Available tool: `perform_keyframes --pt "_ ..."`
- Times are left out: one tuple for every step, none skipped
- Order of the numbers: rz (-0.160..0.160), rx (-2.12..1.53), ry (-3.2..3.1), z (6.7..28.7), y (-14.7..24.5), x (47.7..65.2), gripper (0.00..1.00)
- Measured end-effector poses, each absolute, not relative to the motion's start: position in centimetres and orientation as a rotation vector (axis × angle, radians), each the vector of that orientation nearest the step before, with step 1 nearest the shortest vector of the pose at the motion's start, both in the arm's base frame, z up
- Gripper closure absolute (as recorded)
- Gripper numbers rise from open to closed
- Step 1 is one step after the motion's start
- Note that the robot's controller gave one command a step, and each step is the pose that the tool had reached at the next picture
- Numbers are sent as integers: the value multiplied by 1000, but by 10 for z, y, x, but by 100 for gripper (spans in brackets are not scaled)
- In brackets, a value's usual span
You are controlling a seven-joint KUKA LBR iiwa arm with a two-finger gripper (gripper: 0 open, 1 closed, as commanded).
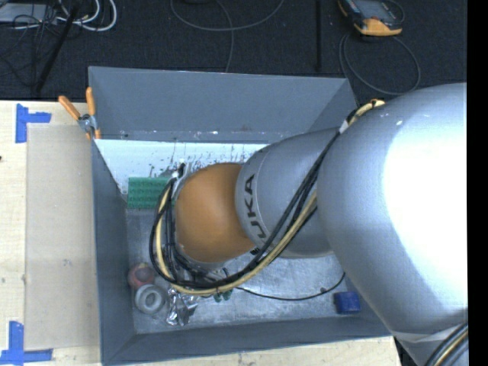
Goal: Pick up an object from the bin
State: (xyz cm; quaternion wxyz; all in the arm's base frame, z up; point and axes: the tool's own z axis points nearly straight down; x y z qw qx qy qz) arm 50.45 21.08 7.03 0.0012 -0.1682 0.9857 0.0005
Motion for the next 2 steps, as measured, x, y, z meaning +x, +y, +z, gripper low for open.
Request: perform_keyframes --pt "4 -522 3094 72 211 506 100" --pt "5 -528 3088 246 242 506 100"
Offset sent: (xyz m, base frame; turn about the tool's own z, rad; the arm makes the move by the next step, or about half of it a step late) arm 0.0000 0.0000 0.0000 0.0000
